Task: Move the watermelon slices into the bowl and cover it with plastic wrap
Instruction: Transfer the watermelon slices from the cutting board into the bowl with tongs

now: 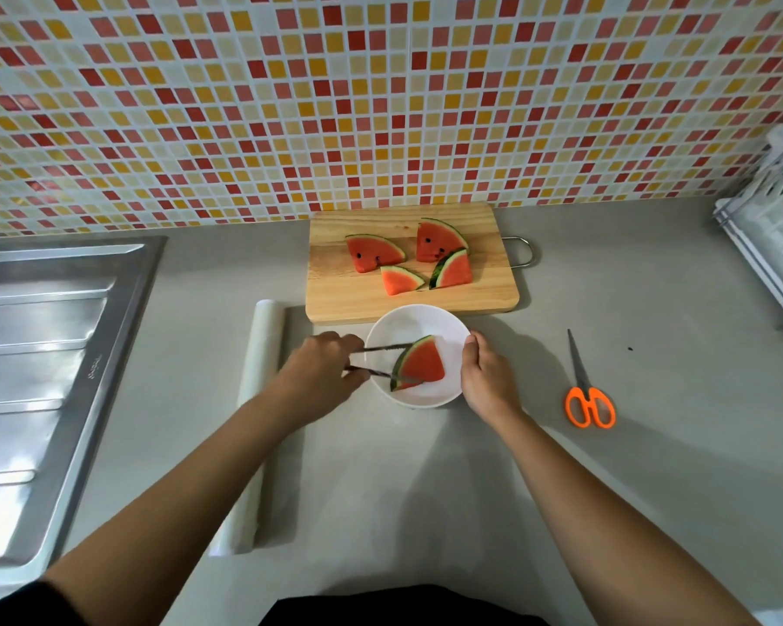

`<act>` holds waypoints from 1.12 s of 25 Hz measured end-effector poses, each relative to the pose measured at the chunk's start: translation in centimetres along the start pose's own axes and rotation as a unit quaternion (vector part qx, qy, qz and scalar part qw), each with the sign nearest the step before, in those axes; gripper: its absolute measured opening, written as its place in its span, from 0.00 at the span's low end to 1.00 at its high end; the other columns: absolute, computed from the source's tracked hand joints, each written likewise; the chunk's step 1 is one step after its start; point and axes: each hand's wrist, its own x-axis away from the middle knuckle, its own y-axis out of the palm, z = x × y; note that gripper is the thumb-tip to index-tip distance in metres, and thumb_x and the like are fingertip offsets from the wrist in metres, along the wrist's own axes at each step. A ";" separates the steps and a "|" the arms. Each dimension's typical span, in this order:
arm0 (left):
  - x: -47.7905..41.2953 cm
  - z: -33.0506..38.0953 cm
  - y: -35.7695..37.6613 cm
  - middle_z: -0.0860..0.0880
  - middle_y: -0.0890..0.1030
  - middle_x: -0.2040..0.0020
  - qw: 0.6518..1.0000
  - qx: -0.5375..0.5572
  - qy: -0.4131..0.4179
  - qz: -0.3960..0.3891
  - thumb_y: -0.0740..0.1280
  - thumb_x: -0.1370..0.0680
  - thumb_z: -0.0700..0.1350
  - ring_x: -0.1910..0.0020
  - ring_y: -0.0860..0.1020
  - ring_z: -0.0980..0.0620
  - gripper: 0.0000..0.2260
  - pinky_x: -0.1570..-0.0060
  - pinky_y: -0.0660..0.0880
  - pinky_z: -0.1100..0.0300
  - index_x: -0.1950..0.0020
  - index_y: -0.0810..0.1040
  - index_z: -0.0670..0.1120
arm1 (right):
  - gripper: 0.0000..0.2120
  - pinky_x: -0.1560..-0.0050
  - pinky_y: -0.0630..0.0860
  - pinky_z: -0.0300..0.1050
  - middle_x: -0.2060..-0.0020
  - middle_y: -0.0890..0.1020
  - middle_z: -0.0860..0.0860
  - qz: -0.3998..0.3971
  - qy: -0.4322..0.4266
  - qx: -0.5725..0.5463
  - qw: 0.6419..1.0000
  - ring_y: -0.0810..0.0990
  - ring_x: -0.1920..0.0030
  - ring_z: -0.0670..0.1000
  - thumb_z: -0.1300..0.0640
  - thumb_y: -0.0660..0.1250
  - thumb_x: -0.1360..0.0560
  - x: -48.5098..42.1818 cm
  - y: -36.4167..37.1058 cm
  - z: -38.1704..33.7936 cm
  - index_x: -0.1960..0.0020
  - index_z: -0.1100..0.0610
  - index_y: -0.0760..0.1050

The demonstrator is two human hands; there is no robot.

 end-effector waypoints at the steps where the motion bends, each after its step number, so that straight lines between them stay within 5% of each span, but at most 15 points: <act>1: 0.3 0.5 0.7 0.42 0.78 0.48 0.999 -0.040 0.014 -0.010 0.66 0.24 0.47 0.49 0.78 0.42 0.16 0.52 0.73 0.54 0.38 0.74 0.44 | 0.20 0.47 0.70 0.49 0.45 0.79 0.57 0.001 -0.001 0.002 1.000 0.76 0.45 0.60 0.48 0.47 0.20 0.0 0.0 0.0 0.37 0.54 0.69; 6: 1.9 1.8 2.5 0.41 0.75 0.51 0.980 -0.190 0.059 0.007 0.62 0.23 0.39 0.55 0.75 0.41 0.12 0.56 0.75 0.50 0.40 0.71 0.40 | 0.19 0.48 0.71 0.50 0.47 0.80 0.58 0.003 -0.015 0.005 1.000 0.76 0.47 0.61 0.49 0.47 0.20 0.0 -0.1 0.1 0.38 0.55 0.71; 10: 2.0 1.7 2.6 0.42 0.74 0.51 0.973 -0.226 0.051 0.011 0.61 0.23 0.37 0.57 0.74 0.43 0.10 0.59 0.74 0.53 0.43 0.71 0.39 | 0.18 0.51 0.69 0.47 0.47 0.80 0.58 0.002 -0.013 0.003 1.000 0.76 0.47 0.60 0.49 0.47 0.20 0.0 -0.1 0.1 0.38 0.54 0.71; 13: 2.1 2.4 2.0 0.40 0.75 0.60 0.978 -0.204 0.033 0.025 0.68 0.31 0.31 0.65 0.75 0.42 0.09 0.68 0.76 0.52 0.51 0.75 0.36 | 0.18 0.51 0.69 0.47 0.47 0.80 0.58 0.002 -0.016 0.007 1.000 0.76 0.47 0.61 0.49 0.47 0.20 0.1 -0.2 0.0 0.38 0.54 0.71; 15: 2.0 2.6 1.7 0.41 0.75 0.55 0.980 -0.197 0.023 0.021 0.64 0.27 0.33 0.60 0.76 0.42 0.09 0.63 0.74 0.53 0.47 0.73 0.38 | 0.18 0.51 0.71 0.49 0.49 0.80 0.59 -0.004 -0.015 0.012 1.000 0.77 0.49 0.61 0.49 0.47 0.20 0.0 -0.1 0.0 0.39 0.54 0.71; 18: 1.4 1.6 0.1 0.41 0.78 0.50 0.996 -0.071 -0.004 0.054 0.65 0.23 0.42 0.53 0.78 0.40 0.13 0.55 0.74 0.53 0.40 0.74 0.41 | 0.18 0.51 0.72 0.49 0.51 0.80 0.58 -0.015 -0.012 0.010 1.000 0.77 0.50 0.60 0.48 0.47 0.20 -0.1 -0.2 0.2 0.40 0.53 0.70; 22: -2.1 -0.3 -3.0 0.44 0.82 0.57 0.983 0.059 -0.013 0.174 0.71 0.27 0.46 0.60 0.80 0.46 0.13 0.56 0.74 0.58 0.45 0.80 0.42 | 0.17 0.56 0.69 0.46 0.58 0.79 0.52 -0.017 -0.020 -0.005 1.000 0.77 0.55 0.57 0.47 0.47 0.20 -0.3 -0.8 0.8 0.44 0.51 0.72; 25: -8.2 -1.3 -3.7 0.51 0.78 0.61 0.973 0.186 -0.126 0.050 0.68 0.25 0.50 0.65 0.72 0.54 0.09 0.65 0.68 0.61 0.50 0.82 0.47 | 0.17 0.57 0.67 0.45 0.60 0.79 0.53 -0.013 -0.020 0.009 1.000 0.77 0.56 0.58 0.49 0.48 0.20 -0.7 -0.9 1.1 0.42 0.52 0.72; 28: -12.9 -1.3 -2.9 0.51 0.75 0.67 0.963 0.237 -0.127 -0.030 0.68 0.24 0.47 0.69 0.69 0.54 0.06 0.70 0.65 0.65 0.57 0.81 0.46 | 0.16 0.57 0.66 0.45 0.61 0.78 0.51 -0.010 -0.024 0.000 1.000 0.77 0.56 0.56 0.50 0.49 0.20 -0.8 -1.0 1.4 0.41 0.53 0.72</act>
